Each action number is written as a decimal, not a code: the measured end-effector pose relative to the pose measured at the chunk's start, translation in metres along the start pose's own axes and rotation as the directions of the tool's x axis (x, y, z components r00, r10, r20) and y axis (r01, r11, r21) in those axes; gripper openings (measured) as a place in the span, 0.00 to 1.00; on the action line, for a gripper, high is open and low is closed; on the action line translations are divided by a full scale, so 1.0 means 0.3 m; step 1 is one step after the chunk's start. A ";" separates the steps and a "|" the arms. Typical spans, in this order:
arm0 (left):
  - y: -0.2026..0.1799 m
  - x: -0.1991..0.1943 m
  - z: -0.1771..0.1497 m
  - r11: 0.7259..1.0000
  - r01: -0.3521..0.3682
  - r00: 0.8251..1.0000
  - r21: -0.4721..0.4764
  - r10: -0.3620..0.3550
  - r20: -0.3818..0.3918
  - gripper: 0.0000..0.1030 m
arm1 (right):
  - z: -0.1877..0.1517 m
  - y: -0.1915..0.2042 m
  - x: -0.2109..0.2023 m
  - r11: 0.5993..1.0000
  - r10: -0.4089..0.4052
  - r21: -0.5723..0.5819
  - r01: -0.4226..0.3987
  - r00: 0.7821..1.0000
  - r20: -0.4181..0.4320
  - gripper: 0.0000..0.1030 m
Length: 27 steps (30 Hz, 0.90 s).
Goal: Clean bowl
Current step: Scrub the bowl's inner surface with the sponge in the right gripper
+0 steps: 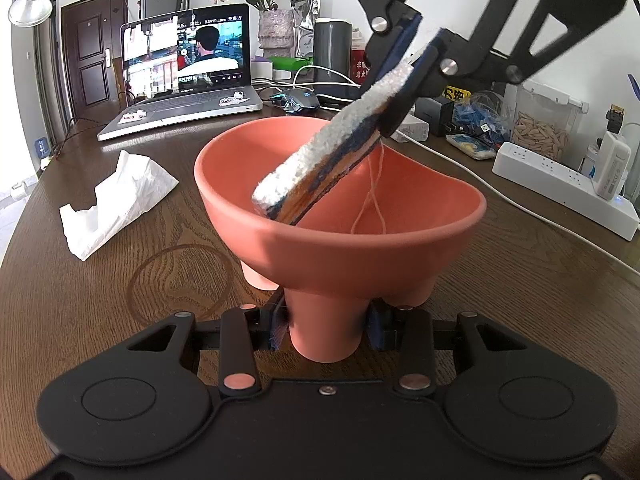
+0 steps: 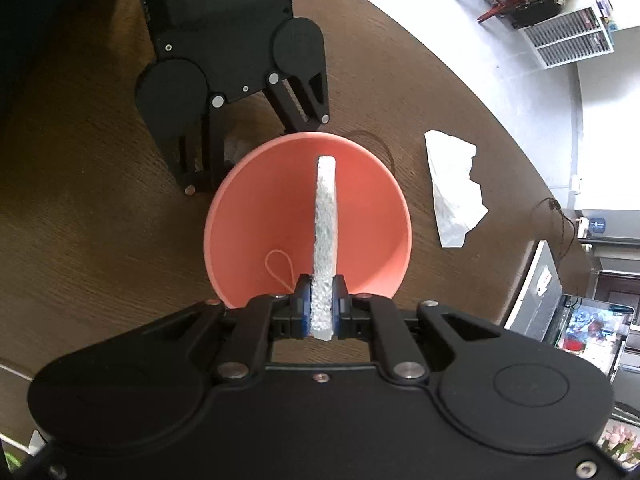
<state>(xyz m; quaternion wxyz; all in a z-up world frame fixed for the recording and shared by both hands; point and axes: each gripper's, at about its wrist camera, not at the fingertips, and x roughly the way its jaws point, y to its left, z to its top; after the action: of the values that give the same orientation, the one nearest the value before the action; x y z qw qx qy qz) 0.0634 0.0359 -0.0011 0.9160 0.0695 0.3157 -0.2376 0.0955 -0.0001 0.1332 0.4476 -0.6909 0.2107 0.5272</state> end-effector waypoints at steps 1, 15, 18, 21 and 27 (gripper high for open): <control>-0.001 0.000 0.000 1.000 0.000 1.000 0.000 0.000 0.000 0.38 | 0.002 -0.001 0.002 1.000 -0.001 -0.014 0.001 1.000 -0.004 0.11; -0.006 -0.001 0.000 1.000 -0.002 1.000 0.003 0.002 -0.001 0.37 | 0.014 -0.012 0.061 0.997 -0.011 -0.076 0.009 1.000 -0.028 0.11; -0.006 -0.001 0.001 1.000 -0.002 1.000 0.004 0.002 -0.001 0.37 | 0.017 -0.012 0.086 0.997 -0.012 -0.080 0.010 0.999 -0.031 0.11; -0.007 0.001 0.002 1.000 0.000 1.000 0.005 0.000 -0.001 0.37 | 0.017 -0.015 0.100 0.997 -0.009 -0.082 0.007 1.000 -0.030 0.11; -0.005 0.003 0.005 1.000 0.002 1.000 0.005 -0.002 -0.002 0.37 | 0.013 -0.032 0.107 0.998 0.012 -0.069 -0.013 1.000 -0.018 0.11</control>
<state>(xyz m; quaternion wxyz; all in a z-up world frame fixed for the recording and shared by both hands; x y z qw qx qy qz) 0.0642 0.0337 -0.0004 0.9153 0.0719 0.3159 -0.2394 0.1122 0.0140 0.1074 0.4183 -0.7093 0.2007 0.5307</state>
